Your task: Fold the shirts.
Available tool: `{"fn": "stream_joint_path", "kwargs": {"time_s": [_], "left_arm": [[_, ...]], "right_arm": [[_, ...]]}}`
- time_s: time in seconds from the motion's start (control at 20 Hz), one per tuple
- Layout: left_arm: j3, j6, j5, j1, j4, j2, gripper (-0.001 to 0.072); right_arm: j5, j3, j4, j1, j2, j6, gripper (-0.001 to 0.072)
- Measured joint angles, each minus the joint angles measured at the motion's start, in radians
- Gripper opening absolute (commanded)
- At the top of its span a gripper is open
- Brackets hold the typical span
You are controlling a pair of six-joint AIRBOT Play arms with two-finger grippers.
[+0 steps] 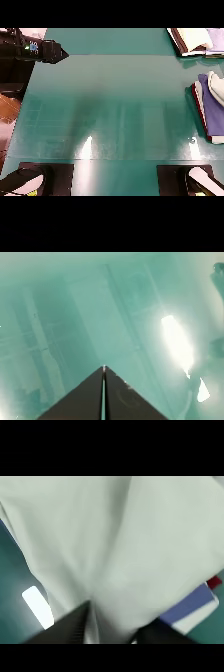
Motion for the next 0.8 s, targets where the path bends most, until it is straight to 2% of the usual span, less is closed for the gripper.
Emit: {"fn": "stream_joint_path", "kwargs": {"time_s": [0.05,0.1,0.25,0.4,0.65,0.7,0.8], "left_arm": [[0.0,0.003,0.0,0.0,0.0,0.0,0.0028],[0.0,0.004,0.0,0.0,0.0,0.0,0.0029],[0.0,0.007,0.0,0.0,0.0,0.0,0.0029],[0.0,0.009,0.005,0.0,0.0,0.0,0.0029],[0.0,0.01,0.032,0.0,0.0,0.0,0.0029],[0.0,0.01,0.04,0.0,0.0,0.0,0.0029],[0.0,0.01,0.057,0.0,0.0,0.0,0.0029]], "right_arm": [[0.002,-0.035,-0.003,-0.031,0.011,0.0,0.0689],[0.004,-0.06,-0.008,-0.058,0.018,0.0,0.0698],[0.005,-0.081,-0.006,-0.126,0.027,0.021,0.0697],[0.002,-0.038,0.076,-0.125,0.031,0.038,0.0696],[-0.035,0.065,0.294,0.119,0.033,0.049,0.0693],[-0.05,0.083,0.323,0.199,0.033,0.049,0.0657],[-0.092,0.107,0.346,0.352,0.033,0.049,0.0418]]}}
